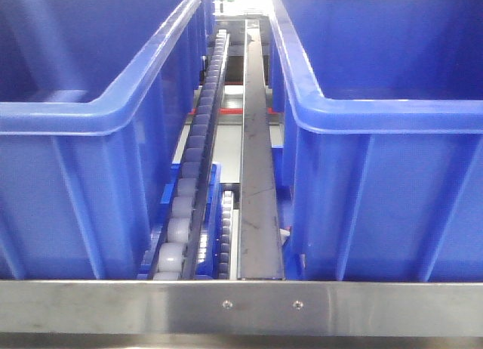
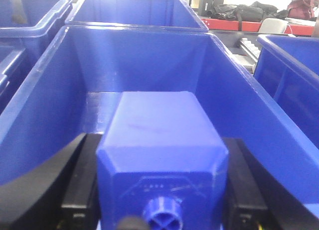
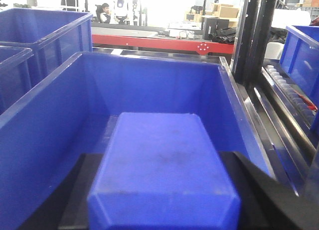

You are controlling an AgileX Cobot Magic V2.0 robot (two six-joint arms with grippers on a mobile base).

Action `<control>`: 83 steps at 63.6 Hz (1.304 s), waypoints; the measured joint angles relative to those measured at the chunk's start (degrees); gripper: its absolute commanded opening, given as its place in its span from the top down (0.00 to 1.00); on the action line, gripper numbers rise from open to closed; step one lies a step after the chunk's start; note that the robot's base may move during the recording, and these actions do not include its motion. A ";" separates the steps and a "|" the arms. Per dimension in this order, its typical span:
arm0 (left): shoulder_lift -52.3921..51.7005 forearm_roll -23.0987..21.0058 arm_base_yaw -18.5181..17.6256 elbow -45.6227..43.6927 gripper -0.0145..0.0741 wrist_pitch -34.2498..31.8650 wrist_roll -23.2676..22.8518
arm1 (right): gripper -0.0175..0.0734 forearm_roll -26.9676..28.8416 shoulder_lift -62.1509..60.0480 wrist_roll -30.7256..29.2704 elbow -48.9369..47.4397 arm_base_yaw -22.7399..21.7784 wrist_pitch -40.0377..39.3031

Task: Pick and sort blue part to right shelf
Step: 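Drive up to the shelf and stop in front of two bins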

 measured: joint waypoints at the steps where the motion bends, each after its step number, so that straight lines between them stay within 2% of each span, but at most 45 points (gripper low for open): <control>1: 0.00 0.00 0.00 0.00 0.38 0.00 0.00 | 0.33 0.00 0.00 0.00 0.00 0.00 0.00; 83: 0.00 0.00 0.00 0.00 0.38 -0.35 0.00 | 0.33 0.00 0.00 0.00 0.00 0.00 0.00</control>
